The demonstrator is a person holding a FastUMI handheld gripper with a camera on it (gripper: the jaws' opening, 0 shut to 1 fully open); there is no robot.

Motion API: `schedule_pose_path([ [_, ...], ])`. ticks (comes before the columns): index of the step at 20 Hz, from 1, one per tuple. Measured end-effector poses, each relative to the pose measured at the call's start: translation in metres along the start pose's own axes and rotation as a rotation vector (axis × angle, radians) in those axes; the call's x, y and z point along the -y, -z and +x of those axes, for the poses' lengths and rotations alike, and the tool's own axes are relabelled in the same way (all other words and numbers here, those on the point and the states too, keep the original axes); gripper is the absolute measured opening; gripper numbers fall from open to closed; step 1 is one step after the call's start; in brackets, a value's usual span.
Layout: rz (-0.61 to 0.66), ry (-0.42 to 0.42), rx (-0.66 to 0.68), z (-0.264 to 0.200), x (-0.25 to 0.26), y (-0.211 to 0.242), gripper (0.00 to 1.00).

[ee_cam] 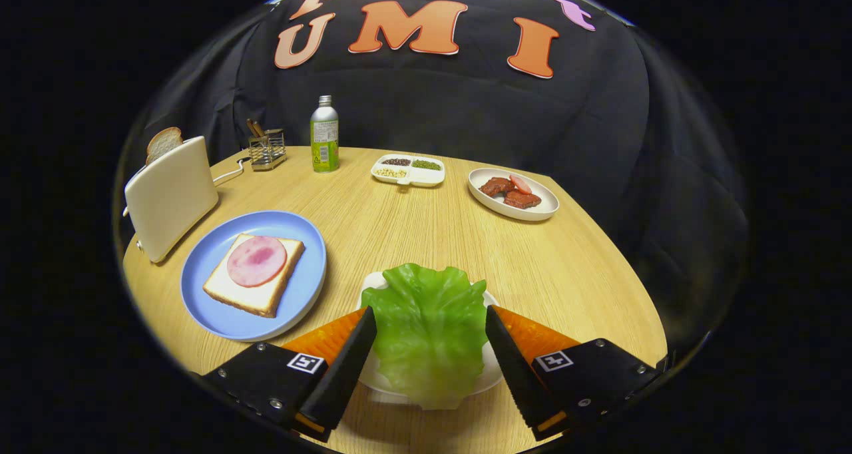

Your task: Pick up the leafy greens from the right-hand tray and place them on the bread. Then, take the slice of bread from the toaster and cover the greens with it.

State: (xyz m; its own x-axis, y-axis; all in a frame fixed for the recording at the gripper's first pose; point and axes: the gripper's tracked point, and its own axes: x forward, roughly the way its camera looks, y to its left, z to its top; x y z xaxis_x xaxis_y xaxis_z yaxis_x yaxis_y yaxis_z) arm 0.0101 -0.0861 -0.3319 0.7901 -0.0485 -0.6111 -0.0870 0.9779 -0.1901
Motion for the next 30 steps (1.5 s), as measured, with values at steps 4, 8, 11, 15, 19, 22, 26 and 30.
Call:
schedule_pose_path([
  [4, -0.025, -0.003, -0.038, 0.006, 0.002, 0.012, 0.99],
  [8, -0.002, -0.030, -0.063, 0.011, -0.002, 0.016, 0.96],
  [11, 0.001, -0.045, -0.085, 0.015, -0.006, 0.021, 0.90],
  [15, 0.033, -0.057, -0.096, 0.017, -0.007, 0.021, 0.84],
  [19, 0.053, -0.076, -0.113, 0.017, -0.012, 0.023, 0.75],
  [22, 0.052, -0.103, -0.119, 0.016, -0.018, 0.023, 0.62],
  [26, 0.051, -0.101, -0.134, 0.016, -0.017, 0.023, 0.35],
  [30, 0.037, -0.087, -0.140, 0.015, -0.015, 0.023, 0.05],
])
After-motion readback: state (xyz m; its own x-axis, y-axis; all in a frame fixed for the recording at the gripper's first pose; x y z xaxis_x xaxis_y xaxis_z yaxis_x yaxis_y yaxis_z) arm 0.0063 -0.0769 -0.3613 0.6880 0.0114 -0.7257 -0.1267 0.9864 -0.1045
